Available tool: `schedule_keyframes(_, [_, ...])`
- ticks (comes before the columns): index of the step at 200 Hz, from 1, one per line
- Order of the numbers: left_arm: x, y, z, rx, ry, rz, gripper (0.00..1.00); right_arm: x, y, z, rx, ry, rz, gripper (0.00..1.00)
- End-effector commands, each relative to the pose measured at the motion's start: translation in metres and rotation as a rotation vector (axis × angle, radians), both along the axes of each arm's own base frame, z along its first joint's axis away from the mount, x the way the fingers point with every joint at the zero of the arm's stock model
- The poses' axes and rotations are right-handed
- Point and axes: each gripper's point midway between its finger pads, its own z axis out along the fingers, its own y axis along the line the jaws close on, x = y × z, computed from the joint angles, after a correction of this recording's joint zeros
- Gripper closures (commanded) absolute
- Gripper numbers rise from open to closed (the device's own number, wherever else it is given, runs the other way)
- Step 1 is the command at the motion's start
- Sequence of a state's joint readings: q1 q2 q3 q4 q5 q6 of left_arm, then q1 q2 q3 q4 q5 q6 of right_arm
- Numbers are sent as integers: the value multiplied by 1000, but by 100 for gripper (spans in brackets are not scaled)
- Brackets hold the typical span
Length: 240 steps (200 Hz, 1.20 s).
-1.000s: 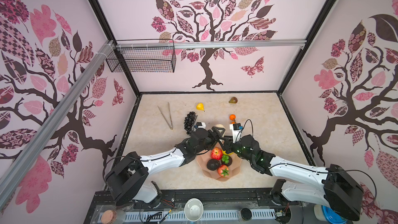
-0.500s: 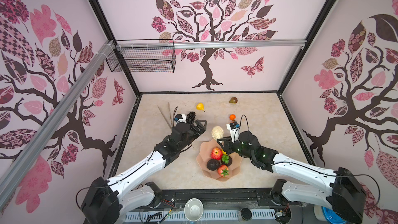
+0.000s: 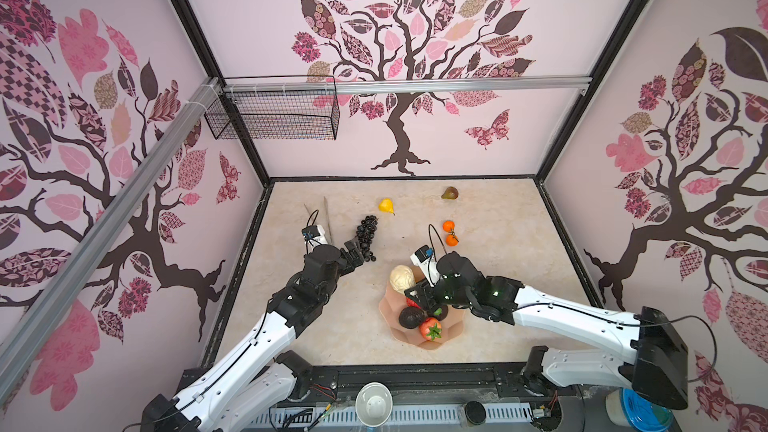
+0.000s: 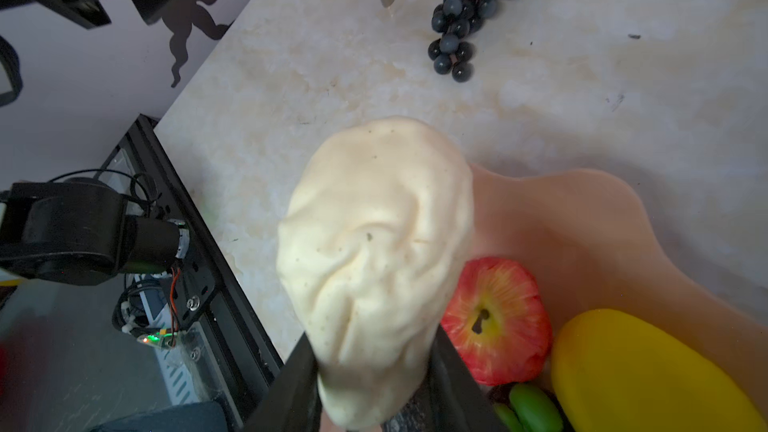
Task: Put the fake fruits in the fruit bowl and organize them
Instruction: 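Open the left gripper and draw it back while the right holds the pear, then lower the cream pear into the peach bowl with the right gripper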
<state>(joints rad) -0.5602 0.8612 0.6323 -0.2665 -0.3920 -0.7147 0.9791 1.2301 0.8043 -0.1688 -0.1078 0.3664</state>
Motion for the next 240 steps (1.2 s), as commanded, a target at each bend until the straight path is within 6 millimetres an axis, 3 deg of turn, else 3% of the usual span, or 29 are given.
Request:
schedule_keyframes(1, [-3, 21, -19, 135, 7, 48, 2, -5, 5, 0, -52, 7, 52, 62])
schedule_keyframes(74, [-6, 41, -45, 252, 11, 108, 2, -15, 16, -25, -185, 92, 169, 61])
schedule_keyframes(162, [-11, 50, -42, 271, -35, 131, 2, -17, 19, -46, -315, 144, 241, 61])
schedule_keyframes(240, [-12, 51, -43, 263, -42, 136, 2, -11, 14, -53, -400, 140, 248, 62])
